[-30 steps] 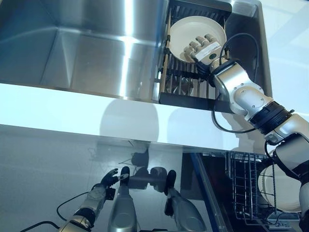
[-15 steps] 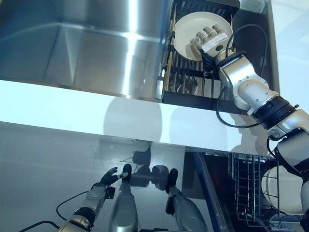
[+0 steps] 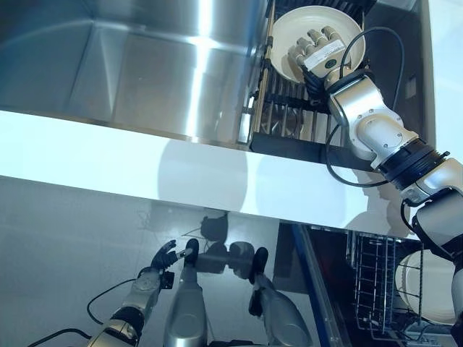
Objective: Take plates into dishwasher
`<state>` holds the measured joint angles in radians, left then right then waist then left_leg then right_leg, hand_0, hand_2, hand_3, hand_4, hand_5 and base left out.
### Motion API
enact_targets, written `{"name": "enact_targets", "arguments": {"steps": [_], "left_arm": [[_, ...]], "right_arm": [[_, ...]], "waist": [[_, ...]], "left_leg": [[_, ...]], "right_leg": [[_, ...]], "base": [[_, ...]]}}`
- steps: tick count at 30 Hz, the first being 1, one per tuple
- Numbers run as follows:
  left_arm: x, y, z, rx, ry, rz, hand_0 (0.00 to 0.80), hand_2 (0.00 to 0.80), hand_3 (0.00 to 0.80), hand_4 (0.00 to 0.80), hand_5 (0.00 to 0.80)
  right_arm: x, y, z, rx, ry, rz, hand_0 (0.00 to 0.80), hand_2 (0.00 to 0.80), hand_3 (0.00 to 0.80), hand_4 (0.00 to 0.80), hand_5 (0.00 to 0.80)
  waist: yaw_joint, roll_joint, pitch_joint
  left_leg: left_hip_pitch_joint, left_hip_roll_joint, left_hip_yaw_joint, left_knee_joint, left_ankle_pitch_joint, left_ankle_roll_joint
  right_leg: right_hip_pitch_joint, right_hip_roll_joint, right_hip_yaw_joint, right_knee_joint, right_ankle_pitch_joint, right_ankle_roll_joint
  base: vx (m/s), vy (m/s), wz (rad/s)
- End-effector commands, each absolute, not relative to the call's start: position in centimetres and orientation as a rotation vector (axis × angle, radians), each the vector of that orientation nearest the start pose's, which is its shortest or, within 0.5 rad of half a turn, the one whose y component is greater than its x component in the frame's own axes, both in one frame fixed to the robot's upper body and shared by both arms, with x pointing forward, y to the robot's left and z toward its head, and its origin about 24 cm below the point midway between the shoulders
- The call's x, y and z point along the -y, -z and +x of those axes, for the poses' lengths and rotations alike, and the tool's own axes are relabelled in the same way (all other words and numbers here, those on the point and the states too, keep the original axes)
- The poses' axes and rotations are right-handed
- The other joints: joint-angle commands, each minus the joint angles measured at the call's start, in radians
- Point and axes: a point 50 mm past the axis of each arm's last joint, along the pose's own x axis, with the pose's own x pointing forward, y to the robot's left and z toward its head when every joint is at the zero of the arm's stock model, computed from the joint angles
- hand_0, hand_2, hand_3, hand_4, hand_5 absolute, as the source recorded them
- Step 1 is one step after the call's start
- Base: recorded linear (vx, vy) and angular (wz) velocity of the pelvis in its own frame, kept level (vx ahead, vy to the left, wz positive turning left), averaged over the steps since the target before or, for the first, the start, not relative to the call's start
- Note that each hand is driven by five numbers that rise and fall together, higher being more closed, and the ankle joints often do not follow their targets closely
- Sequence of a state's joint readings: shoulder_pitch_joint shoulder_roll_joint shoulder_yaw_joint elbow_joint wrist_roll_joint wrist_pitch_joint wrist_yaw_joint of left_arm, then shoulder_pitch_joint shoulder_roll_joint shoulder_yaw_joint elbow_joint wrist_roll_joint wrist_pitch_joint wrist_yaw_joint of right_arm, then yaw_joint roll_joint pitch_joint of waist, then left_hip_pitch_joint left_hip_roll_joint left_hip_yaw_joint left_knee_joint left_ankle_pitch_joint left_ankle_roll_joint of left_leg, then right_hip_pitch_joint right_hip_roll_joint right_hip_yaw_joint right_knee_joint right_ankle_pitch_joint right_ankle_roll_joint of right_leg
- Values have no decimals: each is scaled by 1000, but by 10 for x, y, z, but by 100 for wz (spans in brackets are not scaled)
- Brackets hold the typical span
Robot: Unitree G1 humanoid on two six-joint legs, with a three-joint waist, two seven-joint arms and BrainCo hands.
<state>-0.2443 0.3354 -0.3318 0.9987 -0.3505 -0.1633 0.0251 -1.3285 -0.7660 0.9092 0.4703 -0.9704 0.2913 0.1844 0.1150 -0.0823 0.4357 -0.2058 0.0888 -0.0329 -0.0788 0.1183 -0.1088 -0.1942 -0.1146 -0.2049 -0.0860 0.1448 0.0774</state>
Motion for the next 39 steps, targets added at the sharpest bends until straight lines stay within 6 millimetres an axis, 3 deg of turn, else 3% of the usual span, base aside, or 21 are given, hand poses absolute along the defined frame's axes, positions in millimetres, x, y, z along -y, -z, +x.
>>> {"name": "enact_targets", "arguments": {"steps": [1, 5, 7, 9, 10, 31, 39], "left_arm": [[-219, 76, 248, -556, 1, 191, 0, 0, 0, 0, 0], [-220, 76, 248, -556, 5, 191, 0, 0, 0, 0, 0], [-221, 76, 247, -556, 4, 189, 0, 0, 0, 0, 0], [-221, 76, 248, -555, 5, 188, 0, 0, 0, 0, 0], [-221, 76, 248, -555, 5, 187, 0, 0, 0, 0, 0], [-222, 76, 249, -550, -11, 193, 0, 0, 0, 0, 0], [-226, 78, 244, -567, -25, 197, 0, 0, 0, 0, 0]], "right_arm": [[155, -353, 379, 385, 443, -2247, 0, 0, 0, 0, 0], [158, -350, 380, 364, 442, -2253, 0, 0, 0, 0, 0], [159, -350, 380, 360, 449, -2258, 232, 232, 232, 232, 232], [160, -351, 380, 358, 456, -2263, 584, 584, 584, 584, 584], [160, -351, 380, 358, 460, -2267, 800, 800, 800, 800, 800], [163, -351, 379, 410, 489, -2291, 800, 800, 800, 800, 800], [177, -359, 377, 401, 514, -2178, 800, 800, 800, 800, 800]], "waist": [[26, -41, 46], [25, -40, 51], [24, -40, 53], [23, -39, 55], [24, -39, 56], [18, -42, 38], [8, -52, 2]], "left_leg": [[-19, -22, 23, -8, 4, 39], [-19, -22, 24, -8, 5, 40], [-19, -21, 26, -8, 5, 41], [-19, -22, 26, -8, 5, 41], [-19, -22, 26, -8, 5, 42], [-9, -20, 31, -8, -1, 41], [14, -14, 37, -8, -14, 41]], "right_leg": [[9, -70, -8, -1, 31, 85], [7, -71, -10, 1, 32, 86], [7, -71, -10, 1, 33, 86], [7, -70, -9, 0, 33, 86], [7, -70, -9, 0, 33, 86], [16, -68, -10, -1, 30, 87], [35, -64, -3, -1, 21, 86]], "base": [[0, 0, 0], [0, 0, 0], [0, 0, 0], [0, 0, 0], [0, 0, 0], [0, 0, 0], [0, -2, 0]]}}
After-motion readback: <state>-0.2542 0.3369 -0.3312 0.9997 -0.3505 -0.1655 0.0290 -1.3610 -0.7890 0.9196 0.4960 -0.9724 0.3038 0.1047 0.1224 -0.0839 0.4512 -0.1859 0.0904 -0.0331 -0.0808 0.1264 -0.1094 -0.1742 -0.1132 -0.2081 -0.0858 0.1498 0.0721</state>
